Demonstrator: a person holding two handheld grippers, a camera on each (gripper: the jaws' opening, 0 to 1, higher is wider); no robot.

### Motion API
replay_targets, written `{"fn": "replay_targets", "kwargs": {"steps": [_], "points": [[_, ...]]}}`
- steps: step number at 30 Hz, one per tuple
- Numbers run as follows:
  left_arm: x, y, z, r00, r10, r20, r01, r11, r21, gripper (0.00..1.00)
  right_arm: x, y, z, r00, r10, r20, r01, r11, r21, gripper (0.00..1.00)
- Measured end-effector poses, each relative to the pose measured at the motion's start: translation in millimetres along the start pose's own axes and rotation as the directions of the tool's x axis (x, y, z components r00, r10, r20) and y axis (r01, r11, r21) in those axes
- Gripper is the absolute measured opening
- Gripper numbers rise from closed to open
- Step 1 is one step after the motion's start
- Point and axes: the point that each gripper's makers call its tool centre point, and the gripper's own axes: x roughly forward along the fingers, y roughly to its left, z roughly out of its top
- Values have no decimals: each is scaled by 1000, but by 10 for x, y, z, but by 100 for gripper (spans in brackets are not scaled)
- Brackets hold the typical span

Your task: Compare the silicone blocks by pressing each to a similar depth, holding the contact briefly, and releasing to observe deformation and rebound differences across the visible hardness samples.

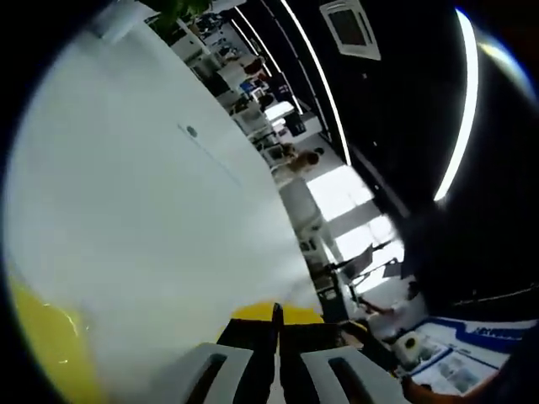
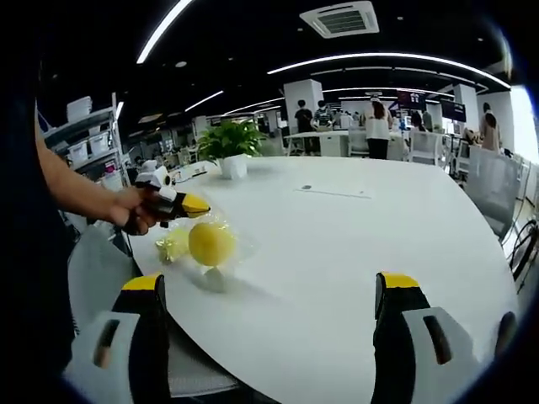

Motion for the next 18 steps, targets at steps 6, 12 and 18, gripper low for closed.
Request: {"fn": "replay_targets", "kwargs": {"steps": [6,12,18], "points": [[15,145,19,999,46,-11,-46,999,18,0,-6,-16,-19,1000,-6,2,6,1000,8,96],[37,329,-30,993,115,-37,-113,992,48,0,2,-8,-47,1000,-3,-6,3,1000,12,96],[19,452,-120,980,187,-66,-184,981,55,0,9,-17,-39,1000,-4,-5,4,1000,14,97]]}}
